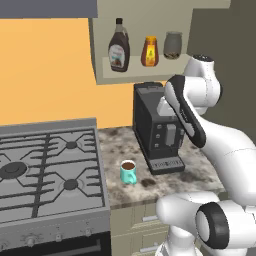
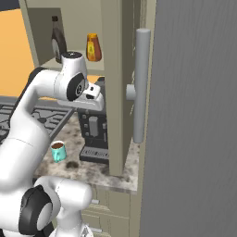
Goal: Pick the syrup bottle and honey bottle from the cabinet and place them next to the mug.
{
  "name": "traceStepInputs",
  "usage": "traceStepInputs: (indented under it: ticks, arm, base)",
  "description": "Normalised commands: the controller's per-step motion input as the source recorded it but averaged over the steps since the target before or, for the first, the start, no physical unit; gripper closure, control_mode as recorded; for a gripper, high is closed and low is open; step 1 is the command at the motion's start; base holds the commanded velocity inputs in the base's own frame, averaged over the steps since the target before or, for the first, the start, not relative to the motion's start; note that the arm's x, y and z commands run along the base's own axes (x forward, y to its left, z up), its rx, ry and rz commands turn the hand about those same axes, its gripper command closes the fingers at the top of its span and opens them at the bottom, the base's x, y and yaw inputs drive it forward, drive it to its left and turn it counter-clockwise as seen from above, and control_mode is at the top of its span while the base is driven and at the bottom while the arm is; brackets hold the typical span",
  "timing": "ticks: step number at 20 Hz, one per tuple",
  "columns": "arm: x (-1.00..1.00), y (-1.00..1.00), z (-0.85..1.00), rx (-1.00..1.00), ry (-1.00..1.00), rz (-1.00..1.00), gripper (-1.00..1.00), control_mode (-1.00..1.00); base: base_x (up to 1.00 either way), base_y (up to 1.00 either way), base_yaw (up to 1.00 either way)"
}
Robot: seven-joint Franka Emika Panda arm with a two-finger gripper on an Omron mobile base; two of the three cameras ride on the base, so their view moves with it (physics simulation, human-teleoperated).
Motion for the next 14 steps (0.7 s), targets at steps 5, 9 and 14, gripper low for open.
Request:
traceStepInputs:
  ticks: [5, 9, 14]
  arm:
    - [-0.04, 0.00, 0.25, 0.00, -0.01, 0.00, -1.00, -1.00]
    - [-0.06, 0.00, 0.54, -0.05, -0.15, 0.00, -1.00, -1.00]
    - [0.00, 0.00, 0.65, -0.05, -0.14, 0.00, -1.00, -1.00]
  base:
    - [0.00, 0.00, 0.00]
    - [0.00, 0.00, 0.00]
    - [0.00, 0.00, 0.00]
